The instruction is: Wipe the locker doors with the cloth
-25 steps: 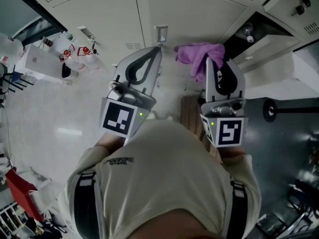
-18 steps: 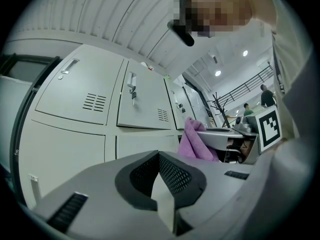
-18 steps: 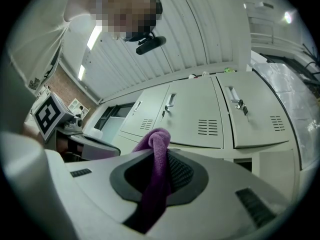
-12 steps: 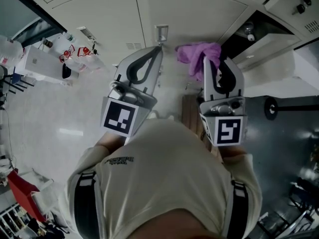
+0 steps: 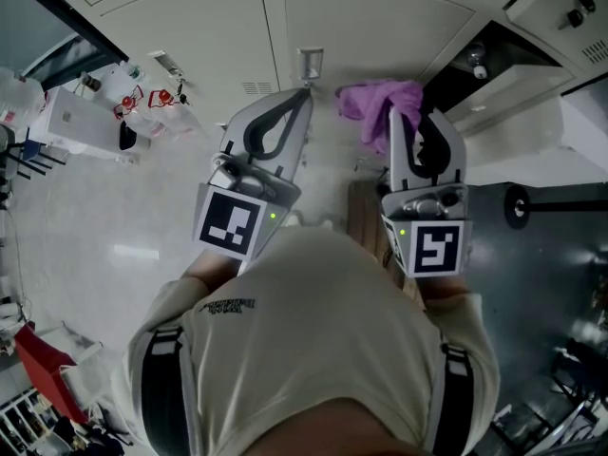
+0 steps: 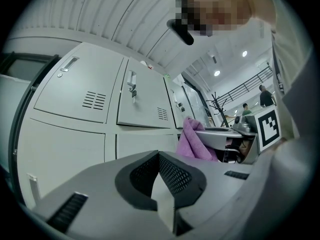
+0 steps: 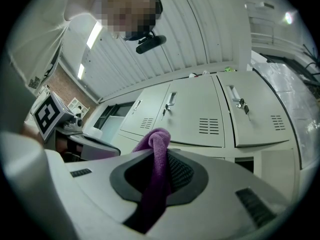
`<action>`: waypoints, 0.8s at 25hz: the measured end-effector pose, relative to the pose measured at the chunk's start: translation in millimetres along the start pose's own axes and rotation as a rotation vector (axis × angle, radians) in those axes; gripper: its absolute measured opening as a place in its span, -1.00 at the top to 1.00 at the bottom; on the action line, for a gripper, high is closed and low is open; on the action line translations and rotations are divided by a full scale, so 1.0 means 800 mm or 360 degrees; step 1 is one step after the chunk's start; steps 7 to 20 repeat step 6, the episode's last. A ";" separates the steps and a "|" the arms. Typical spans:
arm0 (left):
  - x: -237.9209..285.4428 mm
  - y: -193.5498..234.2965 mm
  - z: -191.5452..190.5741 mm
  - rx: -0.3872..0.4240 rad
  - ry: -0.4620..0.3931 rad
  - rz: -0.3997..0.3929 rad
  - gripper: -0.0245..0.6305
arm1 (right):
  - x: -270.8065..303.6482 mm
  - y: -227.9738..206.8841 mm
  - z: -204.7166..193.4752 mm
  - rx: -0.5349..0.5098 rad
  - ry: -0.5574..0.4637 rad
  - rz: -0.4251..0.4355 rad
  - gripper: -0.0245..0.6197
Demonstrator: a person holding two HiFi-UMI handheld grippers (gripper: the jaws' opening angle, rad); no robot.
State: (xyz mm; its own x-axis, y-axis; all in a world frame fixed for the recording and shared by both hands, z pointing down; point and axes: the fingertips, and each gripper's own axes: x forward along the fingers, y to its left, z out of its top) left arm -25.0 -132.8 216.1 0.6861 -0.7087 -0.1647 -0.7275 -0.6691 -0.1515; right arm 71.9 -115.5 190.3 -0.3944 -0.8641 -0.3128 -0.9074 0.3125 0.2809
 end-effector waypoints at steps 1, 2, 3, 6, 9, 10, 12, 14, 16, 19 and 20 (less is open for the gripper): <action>0.000 0.000 0.000 -0.0001 0.0001 0.0000 0.92 | 0.000 0.000 -0.001 0.0003 0.0003 -0.0001 0.76; 0.000 0.001 -0.001 -0.0001 0.0003 -0.0001 0.92 | 0.001 -0.001 -0.002 0.0008 0.0005 -0.0002 0.76; 0.000 0.001 -0.002 0.0000 0.0007 -0.0002 0.92 | 0.002 -0.001 -0.003 0.0014 0.0006 -0.0003 0.76; 0.001 0.001 -0.004 0.0004 0.0014 -0.0005 0.92 | 0.003 -0.003 -0.005 0.0026 0.0008 -0.0009 0.76; 0.001 0.001 -0.004 0.0004 0.0014 -0.0005 0.92 | 0.003 -0.003 -0.005 0.0026 0.0008 -0.0009 0.76; 0.001 0.001 -0.004 0.0004 0.0014 -0.0005 0.92 | 0.003 -0.003 -0.005 0.0026 0.0008 -0.0009 0.76; 0.001 0.001 -0.004 0.0004 0.0014 -0.0005 0.92 | 0.003 -0.003 -0.005 0.0026 0.0008 -0.0009 0.76; 0.001 0.001 -0.004 0.0004 0.0014 -0.0005 0.92 | 0.003 -0.003 -0.005 0.0026 0.0008 -0.0009 0.76; 0.001 0.001 -0.004 0.0004 0.0014 -0.0005 0.92 | 0.003 -0.003 -0.005 0.0026 0.0008 -0.0009 0.76; 0.001 0.001 -0.004 0.0004 0.0014 -0.0005 0.92 | 0.003 -0.003 -0.005 0.0026 0.0008 -0.0009 0.76; 0.001 0.001 -0.004 0.0004 0.0014 -0.0005 0.92 | 0.003 -0.003 -0.005 0.0026 0.0008 -0.0009 0.76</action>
